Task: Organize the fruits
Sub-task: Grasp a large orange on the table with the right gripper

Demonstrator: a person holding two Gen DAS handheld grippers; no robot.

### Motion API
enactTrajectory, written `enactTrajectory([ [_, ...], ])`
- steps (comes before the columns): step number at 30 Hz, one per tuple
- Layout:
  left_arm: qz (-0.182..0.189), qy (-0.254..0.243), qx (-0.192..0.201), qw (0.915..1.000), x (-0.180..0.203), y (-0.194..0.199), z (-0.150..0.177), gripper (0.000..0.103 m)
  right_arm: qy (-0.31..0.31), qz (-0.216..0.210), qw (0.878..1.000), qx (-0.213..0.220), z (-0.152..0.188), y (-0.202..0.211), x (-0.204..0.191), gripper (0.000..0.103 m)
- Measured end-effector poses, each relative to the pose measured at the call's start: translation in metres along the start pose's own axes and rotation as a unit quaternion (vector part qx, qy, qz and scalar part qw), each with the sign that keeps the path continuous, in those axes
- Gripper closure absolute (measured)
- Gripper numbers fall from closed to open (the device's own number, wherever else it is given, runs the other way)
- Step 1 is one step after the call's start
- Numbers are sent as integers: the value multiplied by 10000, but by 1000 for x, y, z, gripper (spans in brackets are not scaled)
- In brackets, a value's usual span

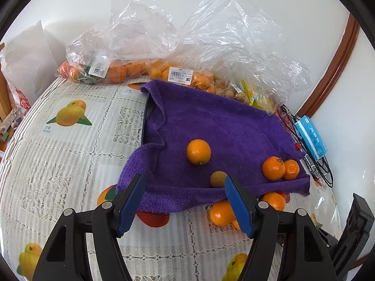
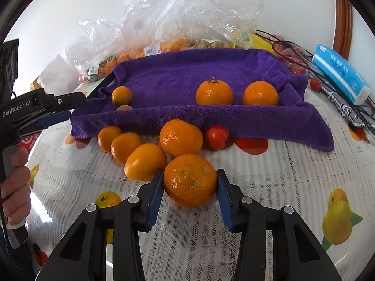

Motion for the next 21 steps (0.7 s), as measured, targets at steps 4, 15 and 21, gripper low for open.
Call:
enactTrajectory([
  [4,287,-209,-150,9993,10,-2,8,35,-21,-4,9999,154,-1,12,7,60],
  [15,224,-754,-543,9954,35,-28,31,45,-61,202,9993,315,3,29,42,60],
  [21,426,-668,-669,9946,36,-39,35,57,-56,216,9990,384,4,31,55,60],
])
Point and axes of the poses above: each gripper's, at about its wrist camera, not at the fingertips, and y roughly against the way its jaws point, x to its right, z to its underside, the point moved 5 cm from there along -y, roughly the way its jaws point, and after that the axes turned 6 degrees about z, right-handed, at the moved point
